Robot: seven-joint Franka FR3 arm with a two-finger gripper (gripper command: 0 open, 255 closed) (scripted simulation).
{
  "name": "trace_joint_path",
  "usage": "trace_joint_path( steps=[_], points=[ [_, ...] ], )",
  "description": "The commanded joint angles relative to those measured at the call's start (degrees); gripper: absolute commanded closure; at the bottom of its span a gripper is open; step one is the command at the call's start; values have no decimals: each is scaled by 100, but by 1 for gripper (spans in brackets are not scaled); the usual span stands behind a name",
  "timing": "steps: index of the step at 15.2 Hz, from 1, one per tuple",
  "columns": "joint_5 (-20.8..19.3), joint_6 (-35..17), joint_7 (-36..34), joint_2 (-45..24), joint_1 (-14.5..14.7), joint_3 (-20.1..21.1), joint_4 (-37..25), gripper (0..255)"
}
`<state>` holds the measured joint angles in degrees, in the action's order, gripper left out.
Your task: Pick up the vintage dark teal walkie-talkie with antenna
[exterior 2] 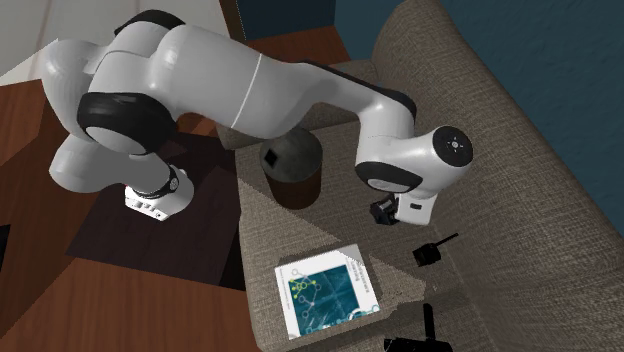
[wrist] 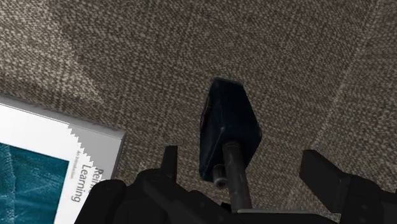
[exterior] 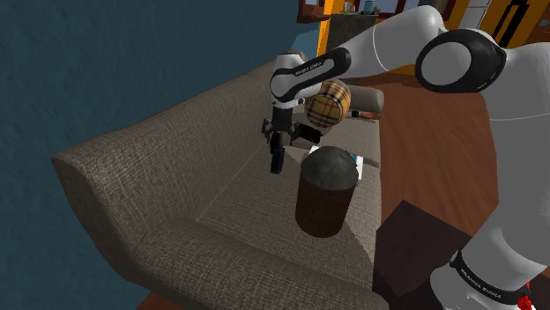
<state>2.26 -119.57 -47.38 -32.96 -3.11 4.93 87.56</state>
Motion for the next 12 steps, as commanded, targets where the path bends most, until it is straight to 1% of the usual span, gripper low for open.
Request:
trace_joint_path(
  steps=[1, 6, 8, 9, 12],
  points=[
    [6, -25, -60, -187, 19, -9, -156, 0],
    [2, -309, -44, -371, 24, -14, -56, 0],
    [1, -341, -42, -393, 25, -15, -46, 0],
    [2, -344, -42, -390, 24, -15, -40, 255],
    [1, -340, -44, -389, 26, -14, -43, 255]
  ],
)
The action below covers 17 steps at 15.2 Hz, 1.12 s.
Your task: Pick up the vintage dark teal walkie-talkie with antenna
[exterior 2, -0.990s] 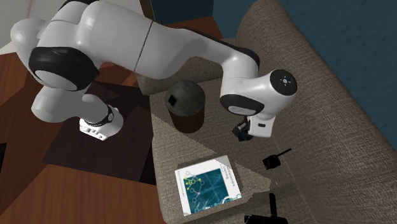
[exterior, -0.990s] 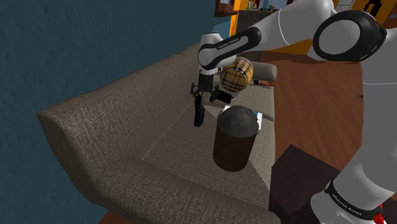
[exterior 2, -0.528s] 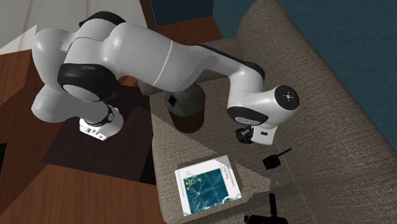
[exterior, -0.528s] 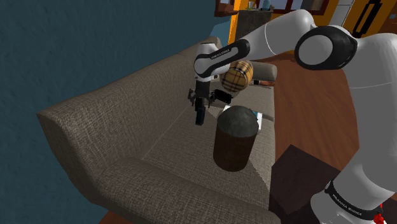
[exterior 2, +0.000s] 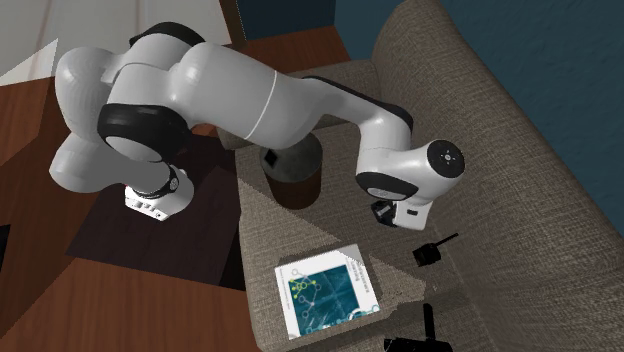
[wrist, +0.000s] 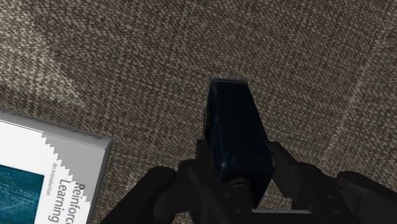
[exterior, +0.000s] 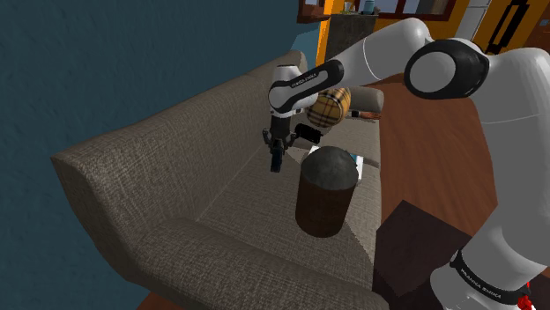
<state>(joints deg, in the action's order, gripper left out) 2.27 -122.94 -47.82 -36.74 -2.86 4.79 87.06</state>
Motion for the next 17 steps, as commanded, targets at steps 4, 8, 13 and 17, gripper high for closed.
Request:
trace_joint_path(
  steps=[4, 8, 13, 17],
  points=[
    [-1, -7, -4, -9, 4, 0, 13, 255],
    [1, 107, -4, 62, -3, 1, -29, 255],
    [6, 394, -20, 240, -8, 7, -139, 255],
    [8, 636, -34, 363, -10, 10, -258, 255]
  ],
)
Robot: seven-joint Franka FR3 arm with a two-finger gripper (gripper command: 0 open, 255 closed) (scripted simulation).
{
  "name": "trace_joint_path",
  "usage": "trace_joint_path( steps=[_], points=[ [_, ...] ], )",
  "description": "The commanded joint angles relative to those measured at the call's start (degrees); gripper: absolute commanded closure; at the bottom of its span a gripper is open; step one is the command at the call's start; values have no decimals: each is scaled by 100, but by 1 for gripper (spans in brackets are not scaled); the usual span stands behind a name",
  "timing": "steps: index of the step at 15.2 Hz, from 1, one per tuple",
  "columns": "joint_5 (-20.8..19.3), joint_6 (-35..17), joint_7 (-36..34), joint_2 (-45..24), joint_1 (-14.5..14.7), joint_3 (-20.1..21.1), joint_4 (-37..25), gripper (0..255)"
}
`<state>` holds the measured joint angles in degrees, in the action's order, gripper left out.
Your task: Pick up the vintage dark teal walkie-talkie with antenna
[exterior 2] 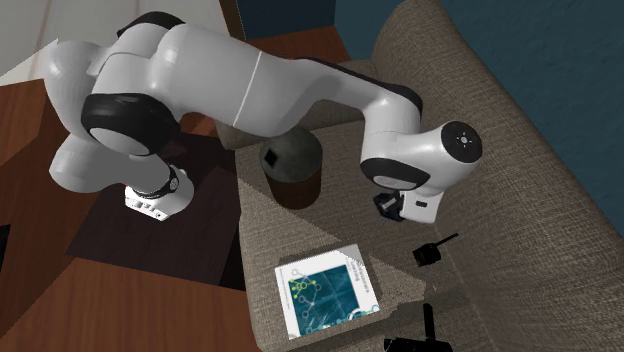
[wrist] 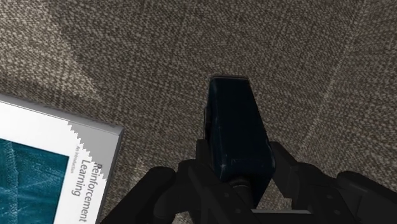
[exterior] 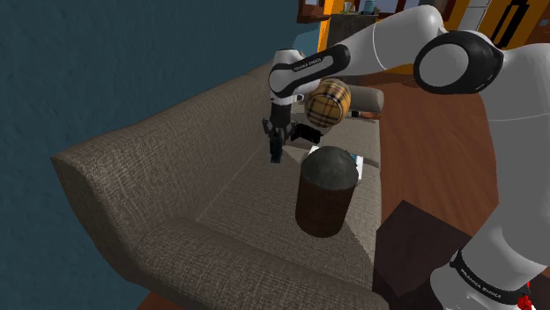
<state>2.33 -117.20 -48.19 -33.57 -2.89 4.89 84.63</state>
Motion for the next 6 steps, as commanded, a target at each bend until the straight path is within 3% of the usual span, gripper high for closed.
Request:
trace_joint_path(
  steps=[1, 6],
  points=[
    [3, 123, 0, 75, -7, 1, -48, 255],
    [4, 320, -11, 158, -9, 4, -163, 255]
  ],
)
